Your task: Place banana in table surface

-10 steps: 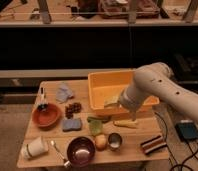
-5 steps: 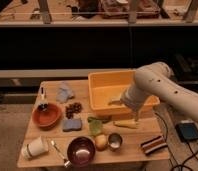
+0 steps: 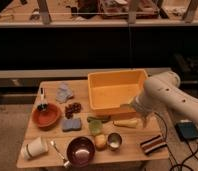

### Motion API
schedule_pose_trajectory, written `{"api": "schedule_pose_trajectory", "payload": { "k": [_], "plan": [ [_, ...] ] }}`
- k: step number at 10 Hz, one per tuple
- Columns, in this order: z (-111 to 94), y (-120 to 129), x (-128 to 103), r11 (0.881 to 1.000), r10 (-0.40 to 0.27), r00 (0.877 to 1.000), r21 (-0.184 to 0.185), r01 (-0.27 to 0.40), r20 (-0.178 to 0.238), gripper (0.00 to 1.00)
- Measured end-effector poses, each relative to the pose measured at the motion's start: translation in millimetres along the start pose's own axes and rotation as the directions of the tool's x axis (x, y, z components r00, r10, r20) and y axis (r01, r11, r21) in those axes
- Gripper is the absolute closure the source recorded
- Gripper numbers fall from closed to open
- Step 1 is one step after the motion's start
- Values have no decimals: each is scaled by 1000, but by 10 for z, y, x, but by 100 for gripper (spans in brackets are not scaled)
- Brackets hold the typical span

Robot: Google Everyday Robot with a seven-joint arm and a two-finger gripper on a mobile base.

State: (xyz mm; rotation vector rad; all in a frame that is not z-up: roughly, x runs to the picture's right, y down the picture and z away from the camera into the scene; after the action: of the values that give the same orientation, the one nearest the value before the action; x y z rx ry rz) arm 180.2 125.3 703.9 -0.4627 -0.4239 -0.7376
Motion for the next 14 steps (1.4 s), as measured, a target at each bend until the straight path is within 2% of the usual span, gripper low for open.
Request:
{"api": "schedule_pose_trajectory", "payload": {
  "k": [3,5,8,10,14],
  "plan": [
    [6,3,9,1000,10,1000,-8,-10,-8,20],
    [166,6,2,999,33,999,-41,-33,-8,20],
    [604,172,23,992,83,996,-99,-84,-14,20],
    [731,238,26,988,98,995,-117,-99,-15,20],
    [987,154,73,991,95,995,-97,-95,-2,20]
  ]
}}
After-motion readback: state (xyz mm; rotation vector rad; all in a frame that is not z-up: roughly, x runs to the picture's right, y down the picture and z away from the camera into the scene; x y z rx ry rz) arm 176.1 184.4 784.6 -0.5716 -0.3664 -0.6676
